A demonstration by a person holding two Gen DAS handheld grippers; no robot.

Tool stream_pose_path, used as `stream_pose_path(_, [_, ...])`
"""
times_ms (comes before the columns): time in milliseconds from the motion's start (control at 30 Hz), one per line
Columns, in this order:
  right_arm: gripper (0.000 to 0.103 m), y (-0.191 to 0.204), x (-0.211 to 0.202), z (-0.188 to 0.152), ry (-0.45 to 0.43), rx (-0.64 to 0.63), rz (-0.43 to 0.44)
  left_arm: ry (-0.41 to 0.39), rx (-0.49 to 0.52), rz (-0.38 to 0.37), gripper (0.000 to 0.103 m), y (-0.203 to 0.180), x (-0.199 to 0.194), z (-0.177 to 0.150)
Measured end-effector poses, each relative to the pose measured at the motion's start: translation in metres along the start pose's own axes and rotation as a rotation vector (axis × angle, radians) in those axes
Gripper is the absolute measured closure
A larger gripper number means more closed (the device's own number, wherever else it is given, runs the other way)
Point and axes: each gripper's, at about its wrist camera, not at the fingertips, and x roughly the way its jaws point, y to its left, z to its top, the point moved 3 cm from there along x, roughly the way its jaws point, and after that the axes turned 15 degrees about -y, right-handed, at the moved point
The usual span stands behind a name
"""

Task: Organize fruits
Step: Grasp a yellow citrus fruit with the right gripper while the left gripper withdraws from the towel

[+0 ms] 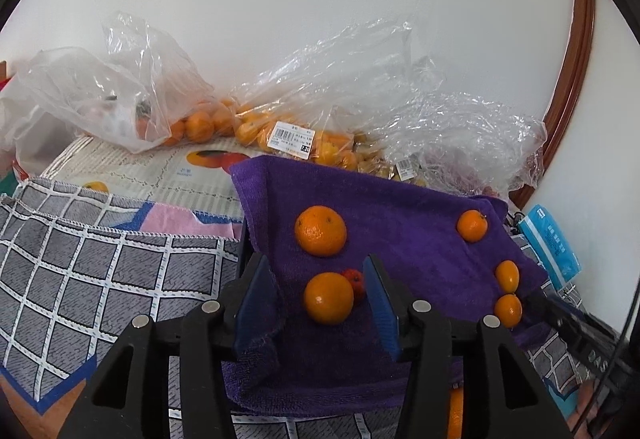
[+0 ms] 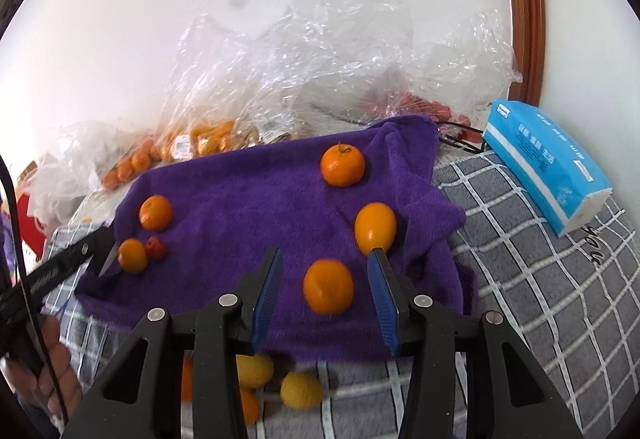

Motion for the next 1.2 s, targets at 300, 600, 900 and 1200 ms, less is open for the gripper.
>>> stream_pose_path(300, [0.069,0.007,-0.024,-0.041,0.103,-0.062,0.054,-0.031,-0.001,-0.005,0.054,-0.003,-0.009,0.005])
stream_pose_path(600, [0.078,0.002,-0.015,-0.055,0.18,-0.02,0.094,-0.099,0.038,-0.014,0.052,-0.011,-0.029,0.017])
stream_pose_path(900, [0.077,-0.007,-0.042,-0.071,0.202,-0.055,0.061,-0.048,0.11,-0.05,0.047,-0.025,-0.07,0.004])
stream_pose_path(1200, [0.077,-0.01,-0.061,-0.069,0.087,-0.109,-0.004,0.178,0.105,-0.03,0.047,-0.02,-0.083,-0.058])
